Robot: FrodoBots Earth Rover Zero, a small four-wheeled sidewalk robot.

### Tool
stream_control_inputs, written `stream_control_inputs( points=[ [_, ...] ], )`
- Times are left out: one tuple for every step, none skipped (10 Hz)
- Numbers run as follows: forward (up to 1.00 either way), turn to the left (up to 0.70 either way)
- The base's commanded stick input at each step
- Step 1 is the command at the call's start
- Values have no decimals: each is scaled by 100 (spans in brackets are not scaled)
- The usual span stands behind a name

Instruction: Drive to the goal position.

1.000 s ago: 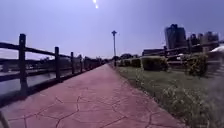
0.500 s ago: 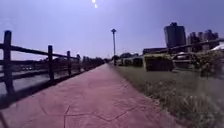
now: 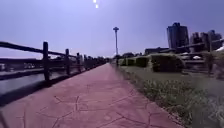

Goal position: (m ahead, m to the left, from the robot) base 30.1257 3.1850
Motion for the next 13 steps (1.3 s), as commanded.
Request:
stream_control_inputs(
  points=[
    [92,1],
    [92,1],
    [92,1],
    [92,1],
    [92,1],
    [92,1],
    [92,1],
    [92,1],
    [92,1],
    [92,1],
    [93,1],
    [99,1],
    [100,1]
  ],
)
